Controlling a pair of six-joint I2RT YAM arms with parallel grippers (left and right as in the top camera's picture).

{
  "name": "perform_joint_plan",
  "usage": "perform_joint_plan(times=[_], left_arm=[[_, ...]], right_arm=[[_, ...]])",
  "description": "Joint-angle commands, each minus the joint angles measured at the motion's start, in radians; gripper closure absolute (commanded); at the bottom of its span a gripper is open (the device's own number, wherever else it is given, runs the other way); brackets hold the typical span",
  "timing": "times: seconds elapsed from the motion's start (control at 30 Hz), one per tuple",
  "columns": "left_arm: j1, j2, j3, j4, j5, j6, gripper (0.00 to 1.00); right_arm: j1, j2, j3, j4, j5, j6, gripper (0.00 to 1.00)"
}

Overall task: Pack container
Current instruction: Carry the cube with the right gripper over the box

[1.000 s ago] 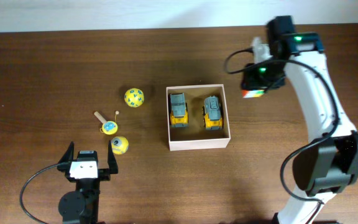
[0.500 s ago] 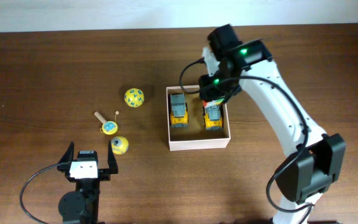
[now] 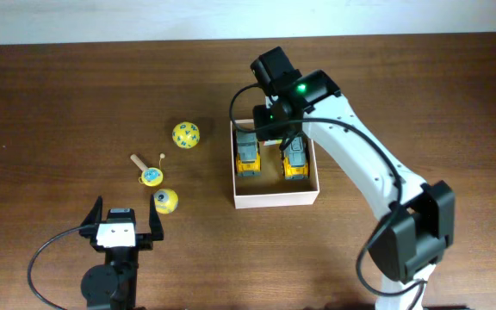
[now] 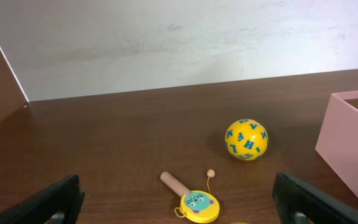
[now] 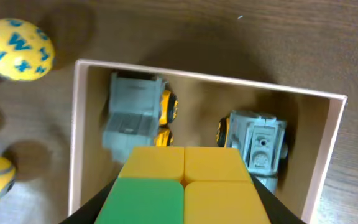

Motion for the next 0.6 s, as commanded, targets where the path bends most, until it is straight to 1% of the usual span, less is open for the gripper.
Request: perform_joint_plan(times=[0.0, 0.23, 0.5, 0.57], left_arm=[[-0.004, -0.003, -0.008, 0.0, 0.01, 0.016, 0.01], [-0.004, -0.003, -0.008, 0.0, 0.01, 0.016, 0.01], [-0.004, -0.003, -0.008, 0.0, 0.01, 0.016, 0.01], [-0.004, -0.003, -0.008, 0.0, 0.01, 0.016, 0.01]], right_arm=[[0.005, 0.066, -0.012, 0.013, 0.037, 0.031, 0.57], [0.005, 0.129, -0.012, 0.038, 0.037, 0.036, 0.58], [0.003, 0.139, -0.012, 0.06, 0.055, 0.058, 0.58], [0.003, 0.14, -0.012, 0.06, 0.069, 0.085, 0.58]])
